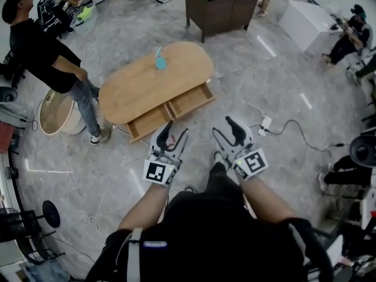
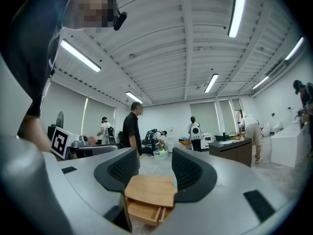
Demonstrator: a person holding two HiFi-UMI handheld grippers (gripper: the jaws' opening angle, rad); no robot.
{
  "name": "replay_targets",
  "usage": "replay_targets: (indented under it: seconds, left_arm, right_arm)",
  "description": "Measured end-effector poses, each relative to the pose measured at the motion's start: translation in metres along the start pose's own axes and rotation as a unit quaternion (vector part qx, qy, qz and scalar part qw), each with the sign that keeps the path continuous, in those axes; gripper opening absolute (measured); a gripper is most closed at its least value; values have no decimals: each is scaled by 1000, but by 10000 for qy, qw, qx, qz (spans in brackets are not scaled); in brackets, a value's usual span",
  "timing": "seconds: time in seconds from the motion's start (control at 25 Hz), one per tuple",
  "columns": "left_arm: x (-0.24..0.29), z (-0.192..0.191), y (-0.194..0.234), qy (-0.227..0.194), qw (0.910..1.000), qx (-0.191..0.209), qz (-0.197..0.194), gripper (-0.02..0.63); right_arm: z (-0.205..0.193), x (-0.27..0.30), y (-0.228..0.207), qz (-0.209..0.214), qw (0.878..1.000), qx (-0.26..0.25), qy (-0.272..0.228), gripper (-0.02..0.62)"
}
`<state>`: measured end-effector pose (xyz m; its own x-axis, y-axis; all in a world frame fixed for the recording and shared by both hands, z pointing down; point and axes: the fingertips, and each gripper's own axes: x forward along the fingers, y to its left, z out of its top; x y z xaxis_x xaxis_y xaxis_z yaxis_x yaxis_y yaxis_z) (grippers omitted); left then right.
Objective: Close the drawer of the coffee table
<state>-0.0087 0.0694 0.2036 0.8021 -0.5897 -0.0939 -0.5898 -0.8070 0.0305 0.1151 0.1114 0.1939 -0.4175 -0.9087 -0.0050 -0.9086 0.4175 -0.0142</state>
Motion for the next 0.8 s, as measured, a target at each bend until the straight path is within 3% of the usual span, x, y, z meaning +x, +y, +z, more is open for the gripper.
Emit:
replay_targets:
  seconds: [0.56, 0.8]
  left_arm:
    - [76, -75, 25, 361, 9977, -155, 553, 218]
    - [104, -127, 34, 696, 9945, -91, 772, 216]
  right_arm:
    - [-71, 46, -79, 217, 9988, 265, 342, 210]
    - [-115, 60, -119, 295, 9975, 352, 529, 210]
